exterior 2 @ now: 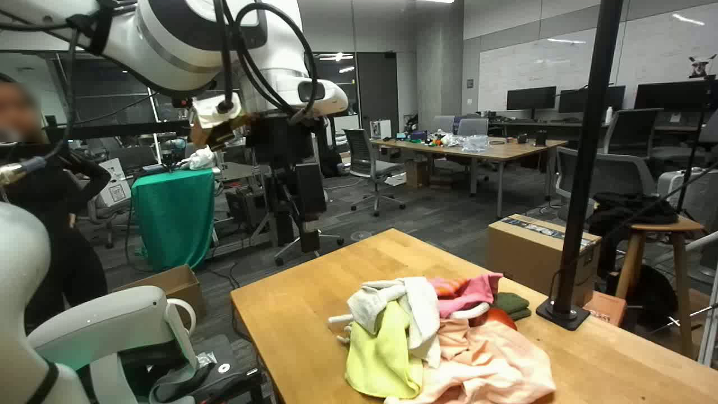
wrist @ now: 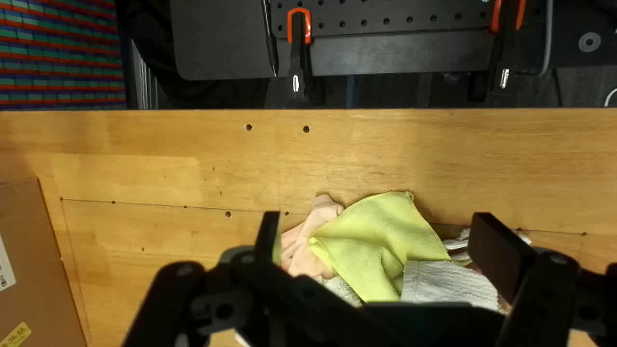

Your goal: Move the white towel to the left, move the yellow towel to the right, move the pink t-shirt to the right, move the peach t-shirt to the right, move the radish to the right, separate the two white ropes

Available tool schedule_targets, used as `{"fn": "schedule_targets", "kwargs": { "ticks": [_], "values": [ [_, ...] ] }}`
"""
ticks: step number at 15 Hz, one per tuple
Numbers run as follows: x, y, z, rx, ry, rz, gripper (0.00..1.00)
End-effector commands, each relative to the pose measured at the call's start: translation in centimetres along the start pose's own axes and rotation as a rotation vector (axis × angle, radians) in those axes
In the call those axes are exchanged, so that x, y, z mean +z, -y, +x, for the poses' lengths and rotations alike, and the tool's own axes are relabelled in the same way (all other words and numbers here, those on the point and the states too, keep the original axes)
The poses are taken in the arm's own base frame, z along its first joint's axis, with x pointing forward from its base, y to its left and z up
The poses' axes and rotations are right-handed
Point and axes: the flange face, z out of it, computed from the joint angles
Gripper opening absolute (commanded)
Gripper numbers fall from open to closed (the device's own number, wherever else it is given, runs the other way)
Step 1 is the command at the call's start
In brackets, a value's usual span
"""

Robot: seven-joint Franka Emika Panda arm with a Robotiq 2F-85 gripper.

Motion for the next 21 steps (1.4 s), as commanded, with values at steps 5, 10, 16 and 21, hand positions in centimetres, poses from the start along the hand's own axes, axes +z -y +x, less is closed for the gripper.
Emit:
{"fn": "schedule_targets", "kwargs": {
  "ticks": [5,10,16,21],
  "values": [
    [-0.2,0.0,0.0,0.001,-0.005,0.001,1.0],
    [-1.0,0.8,2.0,-0.055,-0.04,-0.046,1.0],
    [-2.5,2.8,6.9,-0.154,-0.035,-0.127,1.0],
    [-3.0,4.9,11.6,-0.246,0.006,-0.174,1.0]
  ]
}}
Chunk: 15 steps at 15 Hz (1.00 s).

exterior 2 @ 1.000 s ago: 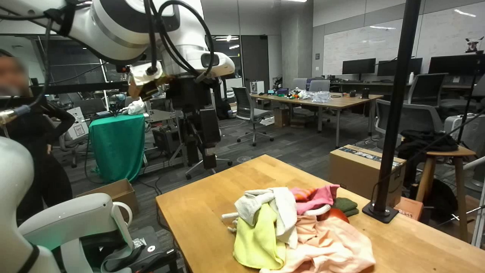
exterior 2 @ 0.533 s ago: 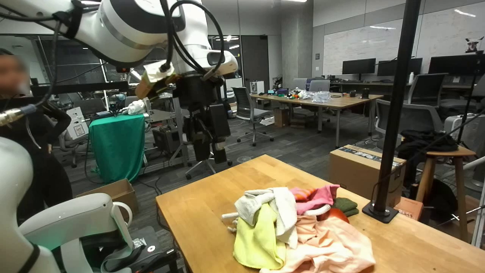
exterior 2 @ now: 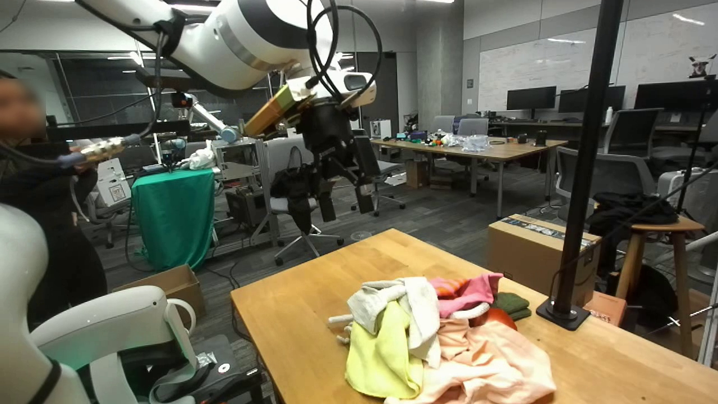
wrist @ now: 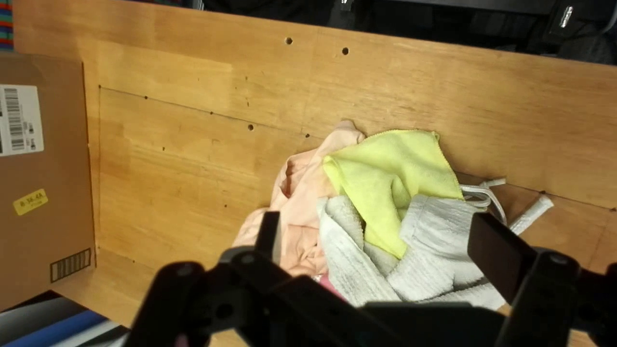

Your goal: Move the white towel to the left, move the yellow towel to the right, move the pink t-shirt to the right, move the peach t-shirt to the right, move the radish to the right, separate the two white ropes

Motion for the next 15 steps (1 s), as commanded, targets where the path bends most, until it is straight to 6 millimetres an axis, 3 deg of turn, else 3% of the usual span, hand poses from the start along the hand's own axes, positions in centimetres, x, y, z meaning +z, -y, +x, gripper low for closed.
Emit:
{"fn": "schedule_targets", "kwargs": {
  "ticks": [1,7,15],
  "values": [
    [-0.8,0.9,4.6,-0.074,0.038,-0.035,1.0],
    [1.0,2.1,9.5,-0.184,0.036,-0.048,1.0],
    [4.6,4.5,13.3,-0.299,0.024,-0.008,1.0]
  ]
}}
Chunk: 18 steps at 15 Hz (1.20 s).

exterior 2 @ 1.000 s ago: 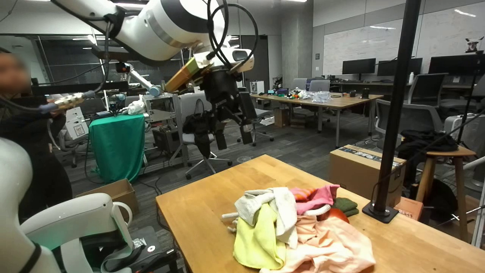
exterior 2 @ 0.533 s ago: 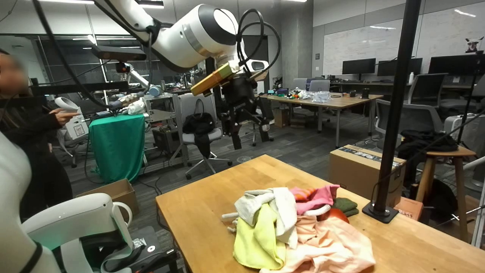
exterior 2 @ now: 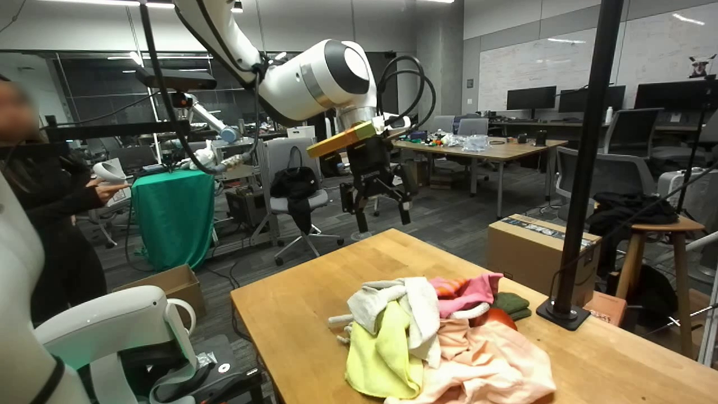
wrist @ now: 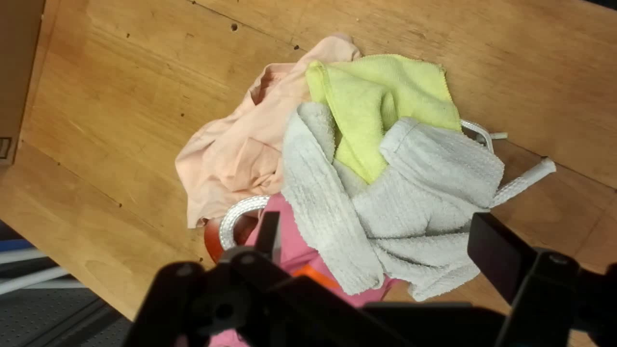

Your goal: Move the white towel to the left, move the yellow towel to the right, move the pink t-shirt to the right, move the peach t-shirt to the right, move the radish to the right, separate the two white ropes

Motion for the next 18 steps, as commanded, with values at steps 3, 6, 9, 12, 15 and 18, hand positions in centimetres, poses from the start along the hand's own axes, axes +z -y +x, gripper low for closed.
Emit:
{"fn": "schedule_targets", "kwargs": {
  "ticks": [3,6,9,12,15,18],
  "values": [
    [3.1,0.5,3.5,-0.051,0.009,-0.011,1.0],
    [5.9,0.5,5.0,-0.057,0.01,-0.035,1.0],
    [8.6,0.1,6.3,-0.035,-0.002,-0.076,1.0],
    [11.0,-0.8,7.1,0.003,0.004,-0.092,1.0],
    [12.9,-1.4,7.6,0.026,0.026,-0.089,1.0],
    [14.4,-1.8,7.8,0.042,0.044,-0.075,1.0]
  ]
}}
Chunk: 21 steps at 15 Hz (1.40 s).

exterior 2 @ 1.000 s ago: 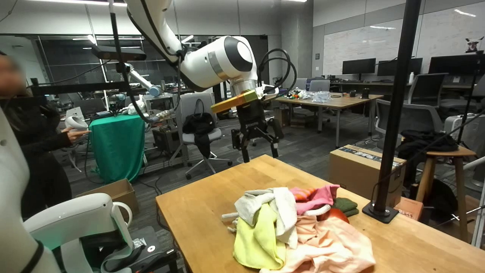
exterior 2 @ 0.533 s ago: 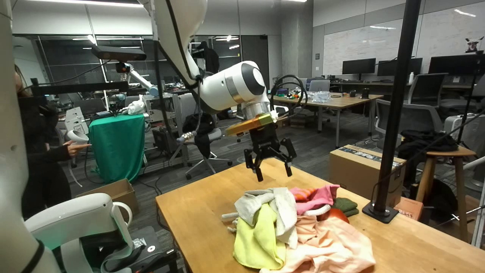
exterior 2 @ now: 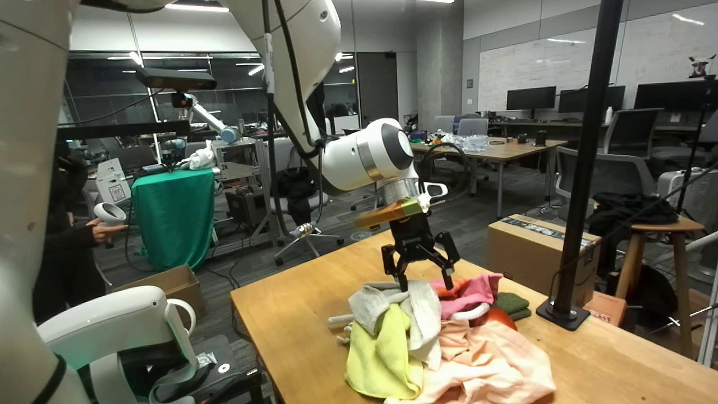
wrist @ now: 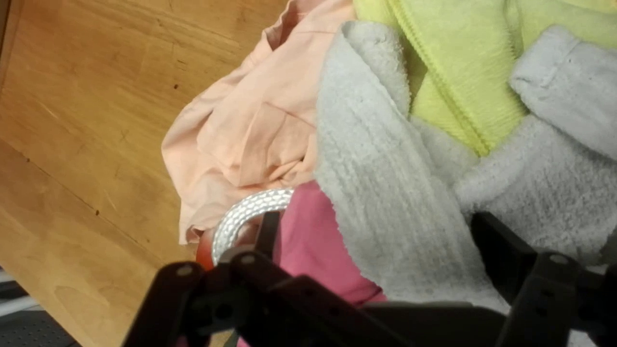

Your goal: Move the white towel to the left, move the yellow towel to the right, move the pink t-shirt to the right, move the peach t-shirt to the right, move the radish to the right, separate the two white ropes

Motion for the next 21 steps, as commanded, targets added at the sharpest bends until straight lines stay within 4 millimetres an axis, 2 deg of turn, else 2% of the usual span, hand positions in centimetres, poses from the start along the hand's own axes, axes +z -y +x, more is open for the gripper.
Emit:
{"fn": "schedule_targets", "kwargs": {
  "ticks": [1,3,5,11,14,17,21],
  "values": [
    [1.0,-0.4,1.1,0.026,0.0,-0.004,1.0],
    [1.5,-0.5,1.1,0.029,0.005,0.001,1.0],
    [1.5,-0.5,1.0,0.03,0.01,0.01,0.75],
    [0.6,-0.3,0.6,0.036,0.03,0.045,0.29],
    [-0.8,-0.3,0.0,0.047,0.035,0.054,0.05],
    [-2.8,-0.4,-0.8,0.058,0.036,0.057,0.0],
    [-5.6,-1.2,-1.5,0.083,0.016,0.022,0.04]
  ]
}}
